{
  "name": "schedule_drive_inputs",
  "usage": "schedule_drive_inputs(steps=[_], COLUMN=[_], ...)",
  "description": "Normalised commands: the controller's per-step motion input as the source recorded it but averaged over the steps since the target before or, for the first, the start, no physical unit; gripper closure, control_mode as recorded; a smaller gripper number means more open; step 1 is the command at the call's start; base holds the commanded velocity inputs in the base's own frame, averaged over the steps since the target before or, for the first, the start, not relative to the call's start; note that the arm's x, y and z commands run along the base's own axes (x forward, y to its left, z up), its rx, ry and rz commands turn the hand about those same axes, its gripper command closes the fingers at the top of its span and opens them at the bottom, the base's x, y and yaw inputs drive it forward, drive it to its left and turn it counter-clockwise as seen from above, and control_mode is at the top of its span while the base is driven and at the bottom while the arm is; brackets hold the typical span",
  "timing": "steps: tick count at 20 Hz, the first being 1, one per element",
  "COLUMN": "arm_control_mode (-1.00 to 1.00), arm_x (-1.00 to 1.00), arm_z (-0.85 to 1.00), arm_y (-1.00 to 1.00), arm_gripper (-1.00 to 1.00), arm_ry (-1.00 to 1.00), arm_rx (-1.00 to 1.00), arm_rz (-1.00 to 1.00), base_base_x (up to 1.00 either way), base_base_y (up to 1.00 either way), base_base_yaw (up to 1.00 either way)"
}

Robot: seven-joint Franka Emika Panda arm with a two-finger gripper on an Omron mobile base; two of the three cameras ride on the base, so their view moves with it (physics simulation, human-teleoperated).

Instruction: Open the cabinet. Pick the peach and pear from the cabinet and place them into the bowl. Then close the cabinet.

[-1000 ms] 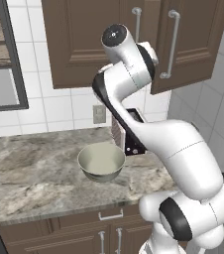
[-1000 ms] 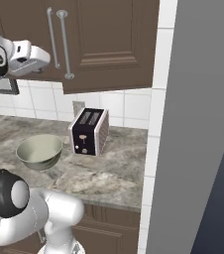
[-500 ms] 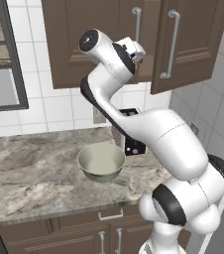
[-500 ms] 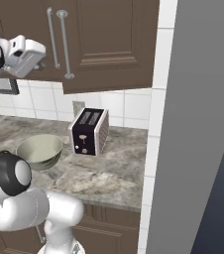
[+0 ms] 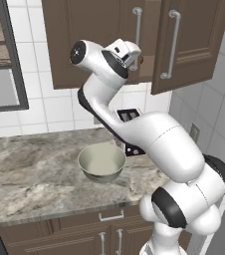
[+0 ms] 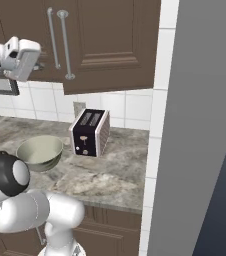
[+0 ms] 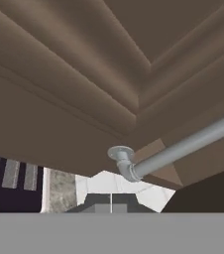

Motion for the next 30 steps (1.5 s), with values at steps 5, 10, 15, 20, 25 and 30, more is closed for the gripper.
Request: schedule_drive_inputs(steps=[5,10,15,20,25,30], arm_control_mode=[-1.0,-1.0,-1.0,-1.0,-1.0,-1.0], arm_x=[0.0,0.0,0.05,0.13,0.23,0.33], arm_z=[-0.08,-0.1,-0.07,-0.05,-0.04,-0.07], arm_y=[-0.12,-0.15,-0.19,-0.17,-0.17,-0.17], arm_gripper=[1.0,1.0,1.0,1.0,1.0,1.0], arm_ry=[-0.04,-0.03,0.0,0.0,0.0,0.0], arm_rx=[-0.15,-0.12,-0.08,-0.07,-0.06,-0.05], arm_rz=[-0.04,-0.04,-0.03,-0.03,-0.01,0.0], base_base_x=[0.0,0.0,0.0,0.0,0.0,0.0], base_base_y=[0.0,0.0,0.0,0.0,0.0,0.0], base_base_yaw=[0.0,0.0,0.0,0.0,0.0,0.0])
